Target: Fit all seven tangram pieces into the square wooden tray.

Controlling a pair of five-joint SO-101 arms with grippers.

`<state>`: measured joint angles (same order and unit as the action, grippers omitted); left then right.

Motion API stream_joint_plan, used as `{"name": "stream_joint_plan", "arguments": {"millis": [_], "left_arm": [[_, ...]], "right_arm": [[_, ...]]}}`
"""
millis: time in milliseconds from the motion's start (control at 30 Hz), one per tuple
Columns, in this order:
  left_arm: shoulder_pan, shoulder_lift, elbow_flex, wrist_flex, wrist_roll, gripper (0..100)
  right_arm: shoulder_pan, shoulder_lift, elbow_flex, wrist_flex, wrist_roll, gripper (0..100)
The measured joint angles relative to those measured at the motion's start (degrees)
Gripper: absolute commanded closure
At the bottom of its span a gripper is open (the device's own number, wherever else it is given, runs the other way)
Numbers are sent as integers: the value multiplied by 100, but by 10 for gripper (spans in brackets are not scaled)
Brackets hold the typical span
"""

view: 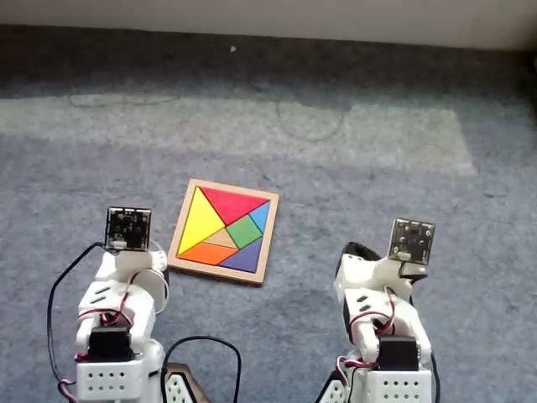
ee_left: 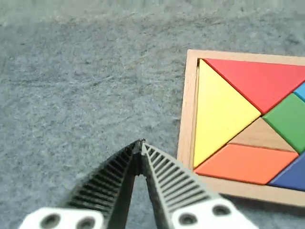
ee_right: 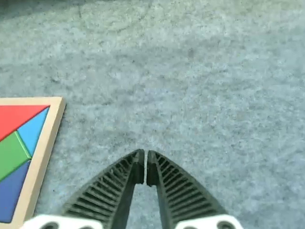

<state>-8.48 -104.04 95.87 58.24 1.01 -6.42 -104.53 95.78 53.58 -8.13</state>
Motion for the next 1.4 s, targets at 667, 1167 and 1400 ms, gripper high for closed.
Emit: {"name": "stream_joint_plan", "arguments": {"millis": [667,1167,1400], "left_arm": [[-519,26,9,1864,0,981],[-519,26,9,1873,0,981],[-519,26,9,1873,0,981]], "right_arm": [[0,-9,0,1758,0,971],[0,-9,0,1758,0,971],[0,-9,0,1758,0,971]]}}
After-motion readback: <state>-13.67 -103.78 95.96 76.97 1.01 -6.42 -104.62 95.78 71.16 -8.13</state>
